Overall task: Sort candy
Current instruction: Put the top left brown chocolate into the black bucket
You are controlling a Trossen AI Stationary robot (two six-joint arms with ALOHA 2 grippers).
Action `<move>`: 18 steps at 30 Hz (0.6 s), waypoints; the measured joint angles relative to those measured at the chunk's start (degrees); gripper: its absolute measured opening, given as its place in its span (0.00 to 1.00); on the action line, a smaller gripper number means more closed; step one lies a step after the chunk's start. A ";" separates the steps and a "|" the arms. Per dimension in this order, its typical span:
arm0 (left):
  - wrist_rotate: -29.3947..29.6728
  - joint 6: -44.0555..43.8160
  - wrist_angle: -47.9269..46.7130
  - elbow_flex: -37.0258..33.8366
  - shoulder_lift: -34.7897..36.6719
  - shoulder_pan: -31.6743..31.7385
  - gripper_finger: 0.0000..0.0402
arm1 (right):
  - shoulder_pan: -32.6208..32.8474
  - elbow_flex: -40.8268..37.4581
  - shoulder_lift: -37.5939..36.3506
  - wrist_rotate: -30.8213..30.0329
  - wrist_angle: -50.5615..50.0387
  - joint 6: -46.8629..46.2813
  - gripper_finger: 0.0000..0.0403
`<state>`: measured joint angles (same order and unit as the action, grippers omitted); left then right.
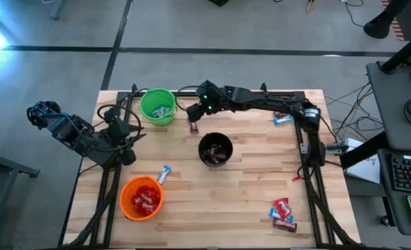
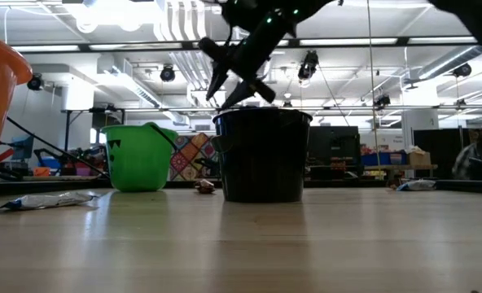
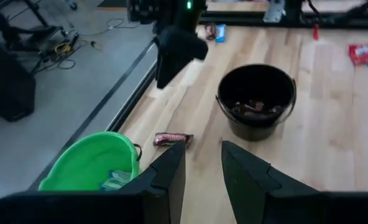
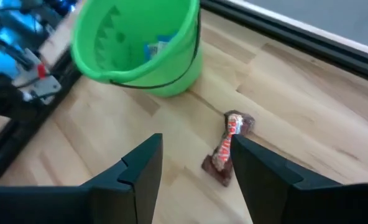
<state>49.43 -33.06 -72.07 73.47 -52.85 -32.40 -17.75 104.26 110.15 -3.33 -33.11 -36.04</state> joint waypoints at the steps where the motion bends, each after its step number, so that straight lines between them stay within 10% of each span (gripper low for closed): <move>1: 0.48 -1.08 0.00 0.00 -0.02 0.00 0.22 | -0.56 1.51 1.26 0.87 -0.98 0.77 0.45; 18: 1.68 -10.15 0.04 0.00 -1.72 0.00 0.22 | -5.07 26.44 20.50 7.89 -17.12 7.13 0.49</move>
<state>51.11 -43.21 -72.03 73.47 -54.58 -32.40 -22.83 130.69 130.65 4.56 -50.23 -28.91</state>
